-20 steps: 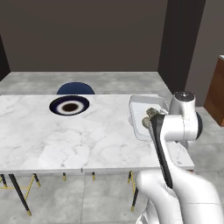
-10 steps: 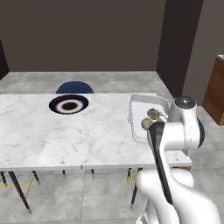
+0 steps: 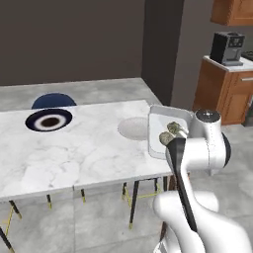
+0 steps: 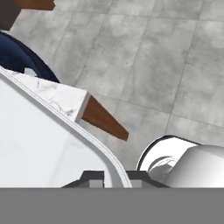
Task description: Place two dumplings into each of the tupperware containers and then place the containers in the fridge.
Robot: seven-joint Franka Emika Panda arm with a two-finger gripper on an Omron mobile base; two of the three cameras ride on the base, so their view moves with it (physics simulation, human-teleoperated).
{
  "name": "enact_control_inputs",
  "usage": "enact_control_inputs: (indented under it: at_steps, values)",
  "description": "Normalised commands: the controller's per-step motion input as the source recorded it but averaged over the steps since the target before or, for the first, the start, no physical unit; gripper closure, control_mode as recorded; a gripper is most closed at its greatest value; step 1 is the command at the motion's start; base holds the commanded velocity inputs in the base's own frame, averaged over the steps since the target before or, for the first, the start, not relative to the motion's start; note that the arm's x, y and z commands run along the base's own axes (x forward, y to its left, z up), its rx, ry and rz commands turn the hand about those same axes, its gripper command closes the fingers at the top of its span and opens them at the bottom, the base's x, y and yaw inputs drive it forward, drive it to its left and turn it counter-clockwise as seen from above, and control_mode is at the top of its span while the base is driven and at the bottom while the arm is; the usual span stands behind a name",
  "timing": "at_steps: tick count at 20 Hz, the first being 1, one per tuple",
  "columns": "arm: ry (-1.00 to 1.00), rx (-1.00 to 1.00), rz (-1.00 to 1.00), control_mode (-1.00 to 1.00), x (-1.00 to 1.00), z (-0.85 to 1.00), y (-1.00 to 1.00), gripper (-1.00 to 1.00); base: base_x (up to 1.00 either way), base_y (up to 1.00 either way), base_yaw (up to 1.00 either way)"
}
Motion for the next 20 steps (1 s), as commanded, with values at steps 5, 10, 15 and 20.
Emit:
enact_control_inputs:
  at_steps: [5, 10, 15, 20]
  values:
    - [0.0, 0.0, 0.0, 1.0, 0.0, 0.0, 0.0, 1.0, -0.04, -0.39, -0.61]
    - [0.0, 0.0, 0.0, 1.0, 0.0, 0.0, 0.0, 1.0, 0.0, -0.38, -0.75]
    - [0.0, 0.0, 0.0, 1.0, 0.0, 0.0, 0.0, 1.0, 0.0, -0.36, -0.87]
    - [0.0, 0.0, 0.0, 1.0, 0.0, 0.0, 0.0, 1.0, 0.15, -0.11, -0.74]
